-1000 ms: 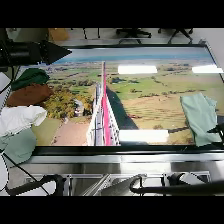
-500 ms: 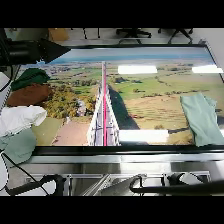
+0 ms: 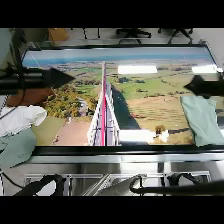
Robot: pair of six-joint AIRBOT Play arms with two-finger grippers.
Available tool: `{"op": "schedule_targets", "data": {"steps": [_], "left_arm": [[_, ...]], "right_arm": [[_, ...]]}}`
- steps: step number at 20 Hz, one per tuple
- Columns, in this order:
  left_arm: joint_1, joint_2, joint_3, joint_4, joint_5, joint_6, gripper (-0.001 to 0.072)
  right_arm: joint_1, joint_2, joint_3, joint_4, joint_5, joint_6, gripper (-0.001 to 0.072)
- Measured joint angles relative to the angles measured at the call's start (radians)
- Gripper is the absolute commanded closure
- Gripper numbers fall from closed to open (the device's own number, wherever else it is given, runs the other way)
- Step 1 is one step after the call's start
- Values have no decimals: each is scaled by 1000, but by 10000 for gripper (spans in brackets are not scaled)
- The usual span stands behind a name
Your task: Fold the shirts.
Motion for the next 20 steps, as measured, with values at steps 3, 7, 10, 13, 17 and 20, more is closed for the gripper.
{"op": "schedule_targets", "data": {"steps": [3,7,10,13,17,20], "left_arm": [[-28,91,-205,6,31,20,697],[-39,182,-377,6,65,34,696],[-36,224,-435,6,77,39,694],[-35,242,-456,6,81,40,693],[-35,250,-465,4,85,40,693],[-35,252,-467,3,89,40,693]], "right_arm": [[202,2,-98,-29,-42,-3,691],[332,5,-165,-45,-77,-3,690],[362,6,-180,-48,-82,-3,690],[373,5,-186,-43,-56,-3,690],[378,5,-188,-39,-40,-3,690],[378,5,-188,-37,-35,-3,690]]}}
